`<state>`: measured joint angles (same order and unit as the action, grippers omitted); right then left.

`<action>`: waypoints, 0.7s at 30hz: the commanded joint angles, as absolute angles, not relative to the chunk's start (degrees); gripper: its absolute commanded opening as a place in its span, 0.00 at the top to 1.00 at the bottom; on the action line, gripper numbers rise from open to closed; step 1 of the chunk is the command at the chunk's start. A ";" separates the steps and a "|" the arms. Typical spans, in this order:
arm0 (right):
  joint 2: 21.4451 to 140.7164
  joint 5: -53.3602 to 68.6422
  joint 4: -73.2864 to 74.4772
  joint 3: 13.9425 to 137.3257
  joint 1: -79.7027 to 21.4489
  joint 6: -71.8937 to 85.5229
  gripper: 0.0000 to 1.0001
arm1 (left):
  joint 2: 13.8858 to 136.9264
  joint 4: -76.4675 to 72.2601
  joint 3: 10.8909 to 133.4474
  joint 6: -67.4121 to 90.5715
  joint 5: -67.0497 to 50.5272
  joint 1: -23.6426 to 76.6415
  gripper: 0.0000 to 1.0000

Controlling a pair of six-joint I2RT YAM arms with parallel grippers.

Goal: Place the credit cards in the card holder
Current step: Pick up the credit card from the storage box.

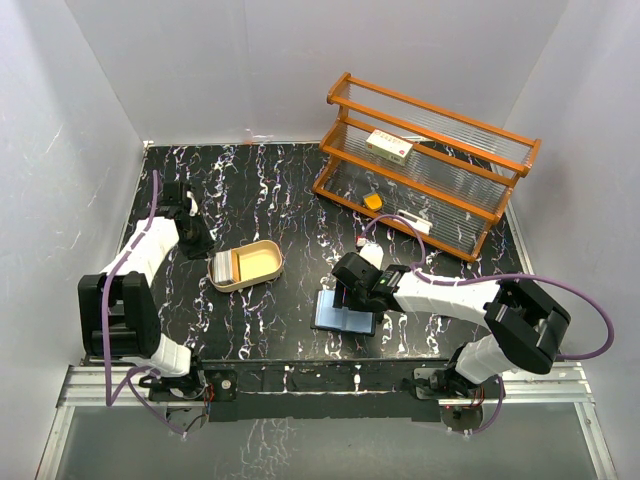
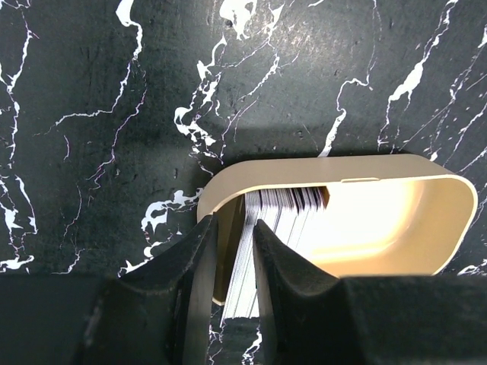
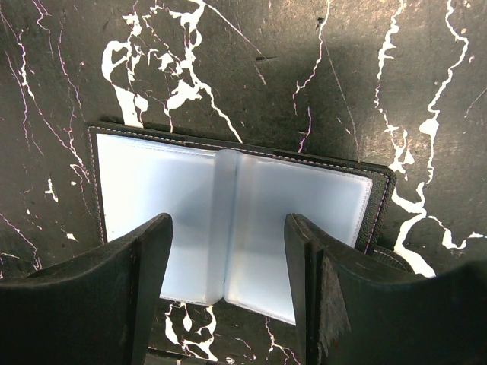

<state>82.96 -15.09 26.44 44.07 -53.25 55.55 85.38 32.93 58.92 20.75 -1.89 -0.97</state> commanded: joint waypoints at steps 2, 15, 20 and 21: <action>81.85 -16.30 25.62 43.99 -53.35 55.06 0.41 | 85.82 32.96 58.18 20.00 -1.32 -1.18 0.77; 80.51 -16.57 25.48 42.81 -53.35 55.39 0.41 | 86.21 33.13 58.61 20.17 -1.98 -1.23 0.94; 80.59 -16.52 25.56 42.80 -53.35 55.37 0.41 | 86.32 33.94 59.84 19.89 -2.60 -1.19 1.00; 80.60 -16.61 25.52 42.80 -53.31 55.37 0.41 | 86.31 34.11 60.12 19.79 -2.37 -1.21 1.00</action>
<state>82.15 -15.11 26.41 43.22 -53.25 55.55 86.46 32.67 58.37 20.49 -2.02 -0.97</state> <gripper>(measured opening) 0.589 0.007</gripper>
